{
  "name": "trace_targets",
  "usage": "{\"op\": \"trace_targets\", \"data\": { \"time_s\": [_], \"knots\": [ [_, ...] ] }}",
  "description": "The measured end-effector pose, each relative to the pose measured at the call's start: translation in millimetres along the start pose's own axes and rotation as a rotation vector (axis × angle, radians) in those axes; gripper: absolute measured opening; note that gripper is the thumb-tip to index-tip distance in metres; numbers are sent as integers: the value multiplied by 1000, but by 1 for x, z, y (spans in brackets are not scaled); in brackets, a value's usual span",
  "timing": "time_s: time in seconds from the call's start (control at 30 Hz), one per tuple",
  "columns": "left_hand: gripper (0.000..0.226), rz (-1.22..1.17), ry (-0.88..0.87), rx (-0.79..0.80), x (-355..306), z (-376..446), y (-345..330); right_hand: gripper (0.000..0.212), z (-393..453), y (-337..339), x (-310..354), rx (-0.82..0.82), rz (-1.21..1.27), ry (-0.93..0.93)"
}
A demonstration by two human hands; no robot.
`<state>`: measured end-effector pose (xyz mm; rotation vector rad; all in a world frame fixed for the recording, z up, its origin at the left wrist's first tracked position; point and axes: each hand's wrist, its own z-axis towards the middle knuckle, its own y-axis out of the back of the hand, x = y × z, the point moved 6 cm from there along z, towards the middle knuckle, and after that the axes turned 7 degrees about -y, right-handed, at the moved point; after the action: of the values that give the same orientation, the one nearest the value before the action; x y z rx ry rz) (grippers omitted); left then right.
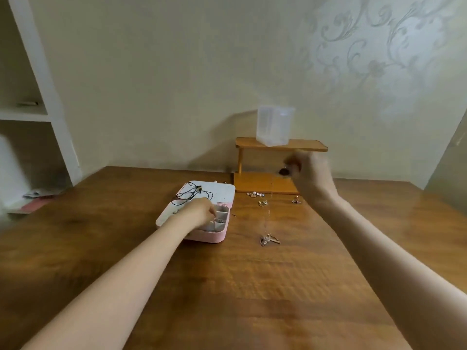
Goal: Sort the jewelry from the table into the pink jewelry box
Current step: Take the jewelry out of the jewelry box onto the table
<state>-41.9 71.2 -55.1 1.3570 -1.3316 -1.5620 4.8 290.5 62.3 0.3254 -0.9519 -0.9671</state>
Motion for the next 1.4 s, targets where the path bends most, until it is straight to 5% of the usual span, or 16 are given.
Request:
{"op": "trace_targets", "data": {
  "time_s": [0.17, 0.37, 0.53, 0.87, 1.0, 1.23, 1.4],
  "knots": [
    [32, 116, 36, 24, -1, 19, -1, 23, -60, -52, -39, 343, -604, 186],
    [24, 237, -16, 20, -21, 36, -6, 22, -72, -70, -49, 589, -870, 208],
    [16, 81, -111, -11, -8, 35, -9, 20, -34, -72, -1, 432, -613, 206],
    [8, -472, -337, -276, -14, -33, 73, 19, -14, -91, 16, 481, -173, 113],
    [11, -655, -411, -251, -17, -78, 91, 19, -20, -109, 27, 574, -124, 146],
    [6, -361, -328, 29, 0, -90, 16, 20, -41, -144, 63, 772, -75, 303],
    [7, -173, -330, 117, 13, -81, -12, 30, -60, -176, 75, 964, -338, 493]
  ]
}}
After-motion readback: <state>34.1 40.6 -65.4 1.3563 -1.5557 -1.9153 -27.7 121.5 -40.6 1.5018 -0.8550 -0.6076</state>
